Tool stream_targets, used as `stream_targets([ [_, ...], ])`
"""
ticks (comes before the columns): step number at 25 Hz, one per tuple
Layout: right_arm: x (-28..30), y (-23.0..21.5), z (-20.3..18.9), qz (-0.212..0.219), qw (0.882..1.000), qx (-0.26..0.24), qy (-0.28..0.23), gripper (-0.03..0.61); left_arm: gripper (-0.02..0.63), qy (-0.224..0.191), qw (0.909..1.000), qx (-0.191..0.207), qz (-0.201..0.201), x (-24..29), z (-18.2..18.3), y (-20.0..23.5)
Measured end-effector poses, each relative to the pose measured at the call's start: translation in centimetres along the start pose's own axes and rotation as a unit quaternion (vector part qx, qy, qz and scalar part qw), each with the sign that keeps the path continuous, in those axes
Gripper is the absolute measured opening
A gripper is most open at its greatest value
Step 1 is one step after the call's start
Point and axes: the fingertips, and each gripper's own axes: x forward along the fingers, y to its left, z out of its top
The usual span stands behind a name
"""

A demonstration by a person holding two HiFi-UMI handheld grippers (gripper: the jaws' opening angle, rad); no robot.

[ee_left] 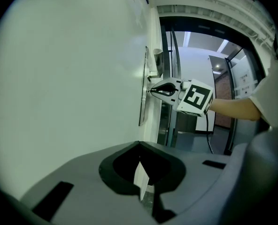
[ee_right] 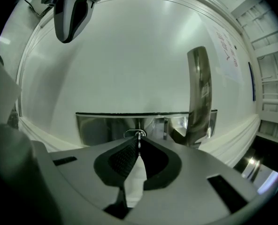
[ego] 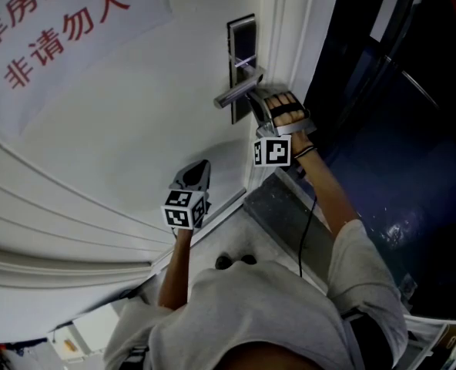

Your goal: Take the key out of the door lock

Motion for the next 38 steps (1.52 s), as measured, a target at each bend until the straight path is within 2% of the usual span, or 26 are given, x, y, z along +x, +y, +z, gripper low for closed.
stream_targets([
  [4,0.0,0.0,0.0,-0.010,1.000,-0.010,0.001,0.032,0.018,0.001,1.0000,-0.001,-0.001,0.1,0.0,-0.1],
  [25,-0.2,-0.1,0.0,0.000,1.000,0.012,-0.005,0.030,0.018,0.001,0.9999,0.010,-0.005,0.1,0.3,-1.2],
  [31,-1.9,-0.2,-0.7,-0.007,1.000,0.015,-0.004,0.029,0.018,-0.002,0.9998,0.017,-0.006,0.0,0.9,-0.8],
  [38,-4.2,0.3,-1.5,-0.008,1.000,0.023,0.002,0.030,0.018,0.001,0.9995,0.020,-0.026,0.9,0.9,-2.4],
])
